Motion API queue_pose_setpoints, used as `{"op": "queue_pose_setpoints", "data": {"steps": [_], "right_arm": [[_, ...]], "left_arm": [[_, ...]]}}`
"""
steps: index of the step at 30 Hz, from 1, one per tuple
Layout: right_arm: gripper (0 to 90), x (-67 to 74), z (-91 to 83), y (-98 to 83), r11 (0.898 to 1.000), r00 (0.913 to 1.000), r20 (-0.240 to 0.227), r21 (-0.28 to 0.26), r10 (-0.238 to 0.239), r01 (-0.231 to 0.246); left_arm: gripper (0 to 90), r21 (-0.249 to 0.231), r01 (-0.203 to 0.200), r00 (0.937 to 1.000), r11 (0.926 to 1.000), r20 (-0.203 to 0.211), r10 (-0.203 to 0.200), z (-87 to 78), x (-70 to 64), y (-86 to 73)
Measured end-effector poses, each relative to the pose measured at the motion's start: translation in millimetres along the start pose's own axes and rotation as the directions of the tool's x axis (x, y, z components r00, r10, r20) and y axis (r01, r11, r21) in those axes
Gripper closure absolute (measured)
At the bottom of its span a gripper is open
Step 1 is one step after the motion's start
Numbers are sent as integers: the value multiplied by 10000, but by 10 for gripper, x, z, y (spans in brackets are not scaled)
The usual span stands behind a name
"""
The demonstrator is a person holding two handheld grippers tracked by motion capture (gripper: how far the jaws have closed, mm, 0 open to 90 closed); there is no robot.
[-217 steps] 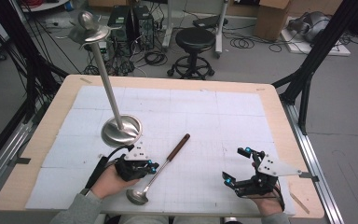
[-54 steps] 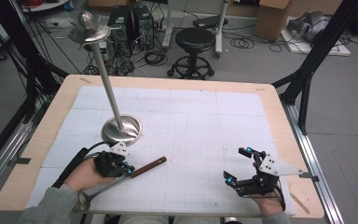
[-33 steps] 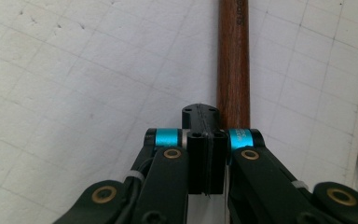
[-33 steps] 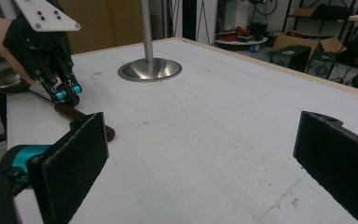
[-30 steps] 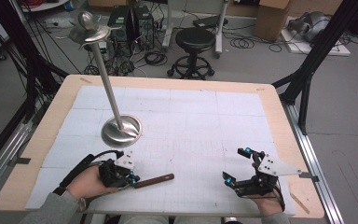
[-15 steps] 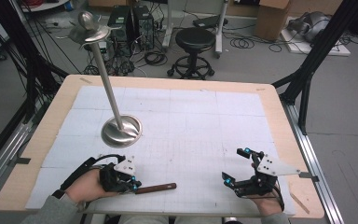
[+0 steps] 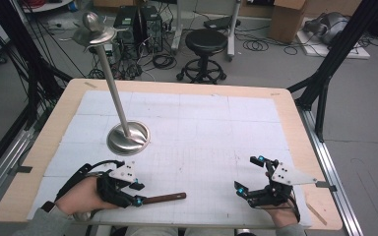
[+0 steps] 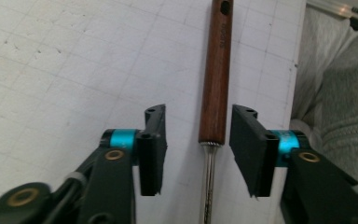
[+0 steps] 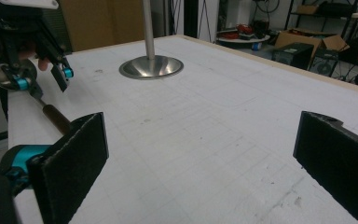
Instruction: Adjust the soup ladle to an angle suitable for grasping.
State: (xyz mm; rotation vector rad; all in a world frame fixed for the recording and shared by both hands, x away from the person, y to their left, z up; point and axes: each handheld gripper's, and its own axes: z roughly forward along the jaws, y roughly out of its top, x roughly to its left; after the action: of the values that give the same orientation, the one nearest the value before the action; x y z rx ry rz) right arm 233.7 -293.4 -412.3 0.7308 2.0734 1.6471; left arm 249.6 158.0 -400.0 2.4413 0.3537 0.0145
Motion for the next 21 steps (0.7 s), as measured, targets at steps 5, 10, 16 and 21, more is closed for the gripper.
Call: {"op": "queue_pose_setpoints", "data": {"steps": [5, 10, 16, 21], "right_arm": [[18, 2, -2, 2, 10000, 10000, -8, -19, 4, -4], [18, 1, -5, 1, 10000, 10000, -12, -7, 18, -18], [18, 1, -7, 1, 10000, 10000, 11, -29, 89, -89], [18, -13, -18, 0, 9999, 10000, 13, -133, 86, -86]], "left_arm": [[299, -110, -561, 9982, 9984, 188, 563, -68, -85, 1], [231, 315, -715, 9959, 9969, -526, 731, -115, -117, -1], [240, 331, -1072, 9921, 9937, -624, 1091, -175, -151, -7], [253, 1123, -1152, 9907, 9870, -598, 1224, -149, -151, -35]]}}
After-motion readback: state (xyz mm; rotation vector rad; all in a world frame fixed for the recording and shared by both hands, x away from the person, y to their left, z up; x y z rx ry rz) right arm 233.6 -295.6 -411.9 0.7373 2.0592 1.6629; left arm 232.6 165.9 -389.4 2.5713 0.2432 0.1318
